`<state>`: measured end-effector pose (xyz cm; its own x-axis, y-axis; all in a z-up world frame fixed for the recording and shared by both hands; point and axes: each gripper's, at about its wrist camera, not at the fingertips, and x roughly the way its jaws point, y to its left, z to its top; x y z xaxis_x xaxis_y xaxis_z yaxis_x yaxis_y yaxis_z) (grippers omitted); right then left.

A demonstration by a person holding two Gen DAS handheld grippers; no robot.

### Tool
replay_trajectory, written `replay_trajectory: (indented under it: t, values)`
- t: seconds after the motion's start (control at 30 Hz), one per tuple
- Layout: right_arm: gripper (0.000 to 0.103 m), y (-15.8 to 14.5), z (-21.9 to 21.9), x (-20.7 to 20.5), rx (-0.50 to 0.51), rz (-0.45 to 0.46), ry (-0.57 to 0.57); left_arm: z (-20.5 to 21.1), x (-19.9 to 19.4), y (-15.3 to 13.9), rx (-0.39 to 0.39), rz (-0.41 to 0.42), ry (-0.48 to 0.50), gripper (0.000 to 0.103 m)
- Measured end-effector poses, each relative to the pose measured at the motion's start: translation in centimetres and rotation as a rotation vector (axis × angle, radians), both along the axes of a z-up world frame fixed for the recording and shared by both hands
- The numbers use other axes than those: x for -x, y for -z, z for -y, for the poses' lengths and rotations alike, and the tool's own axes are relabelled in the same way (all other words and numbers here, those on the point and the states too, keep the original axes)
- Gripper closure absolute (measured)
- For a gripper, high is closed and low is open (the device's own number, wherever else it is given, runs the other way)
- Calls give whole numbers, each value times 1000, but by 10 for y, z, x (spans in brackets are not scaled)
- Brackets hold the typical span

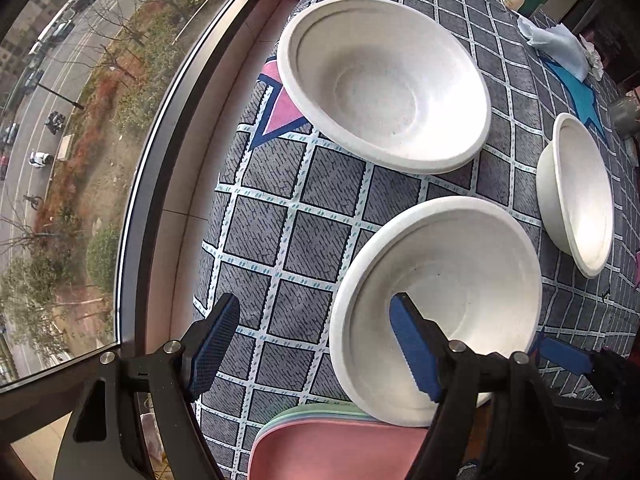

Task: Organize plates and bowls
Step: 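Close the right tool on the rim of a white paper bowl, then carry the white bowl with the right tool toward the plate stack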

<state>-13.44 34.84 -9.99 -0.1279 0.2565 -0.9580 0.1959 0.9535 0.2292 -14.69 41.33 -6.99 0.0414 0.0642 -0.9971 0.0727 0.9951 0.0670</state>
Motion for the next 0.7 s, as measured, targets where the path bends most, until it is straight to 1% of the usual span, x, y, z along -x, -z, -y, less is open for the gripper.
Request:
replay_trajectory:
  t: [0.07,0.1,0.13,0.17,0.2,0.23,0.27,0.3,0.37,0.47,0.57,0.6,0.7]
  values:
    - [22,4,2,-6,-3,-6,1,0,-1,5,2,-13,-3,28]
    - [22,5,3,-9,3,-6,-1,0,-1,8,11,-24,-4,37]
    - [22,7,4,-11,6,-7,-1,0,-2,11,19,-40,-6,51]
    - [26,8,6,-13,7,-6,1,1,-2,15,31,-56,-7,57]
    - [39,9,6,-14,8,-5,5,2,-1,18,54,-70,-8,67]
    - [41,9,4,-16,4,-9,8,4,-1,20,75,-77,-8,76]
    - [47,9,2,-16,10,-5,12,7,-1,21,85,-80,-3,79]
    - [65,8,3,-19,-3,4,11,11,1,21,74,-73,8,79]
    - [78,8,2,-26,-59,-3,5,20,3,19,48,-58,45,79]
    - [83,5,7,-26,-45,0,-11,32,8,16,40,-59,82,79]
    - [83,4,17,-13,-47,-5,-12,45,16,17,41,-67,106,79]
    - [83,2,16,-8,-50,-11,-9,51,20,16,38,-69,119,79]
    - [83,-1,32,2,-47,-21,0,73,35,17,29,-81,169,79]
